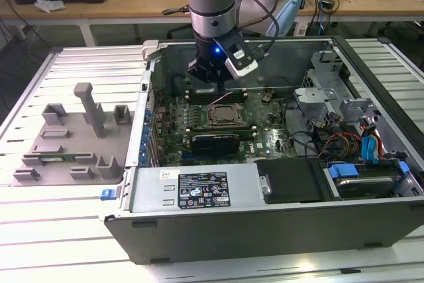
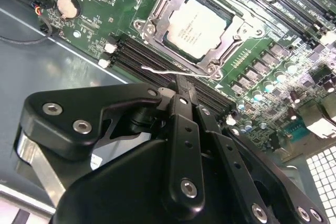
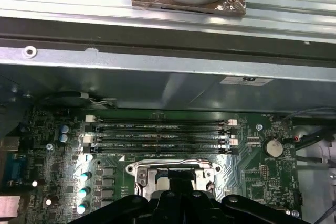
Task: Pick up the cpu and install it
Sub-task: 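Install the first cpu locking lever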
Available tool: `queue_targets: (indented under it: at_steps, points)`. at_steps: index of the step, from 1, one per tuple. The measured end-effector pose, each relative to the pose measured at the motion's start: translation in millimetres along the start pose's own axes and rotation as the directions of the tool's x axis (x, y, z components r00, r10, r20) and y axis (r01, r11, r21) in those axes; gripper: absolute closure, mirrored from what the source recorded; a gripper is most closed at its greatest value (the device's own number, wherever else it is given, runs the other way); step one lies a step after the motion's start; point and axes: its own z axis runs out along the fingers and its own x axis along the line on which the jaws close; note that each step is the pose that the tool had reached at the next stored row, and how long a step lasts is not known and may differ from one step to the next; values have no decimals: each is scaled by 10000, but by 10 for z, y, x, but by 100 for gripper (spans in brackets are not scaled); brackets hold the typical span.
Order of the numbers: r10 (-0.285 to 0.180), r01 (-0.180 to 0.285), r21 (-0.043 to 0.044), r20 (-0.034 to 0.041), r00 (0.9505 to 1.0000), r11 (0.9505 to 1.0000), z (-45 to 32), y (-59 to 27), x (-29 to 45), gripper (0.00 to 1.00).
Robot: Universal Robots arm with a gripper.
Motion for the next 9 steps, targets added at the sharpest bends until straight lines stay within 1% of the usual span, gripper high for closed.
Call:
queue_targets:
  at_steps: [3, 7, 9]
  points:
    - [1, -1, -2, 2, 10000, 10000, 8, -1, 1, 89]
    - [1, -1, 1, 3, 10000, 10000, 86, -19, 11, 89]
    - [-1, 1, 7, 7, 10000, 10000, 106, -23, 14, 89]
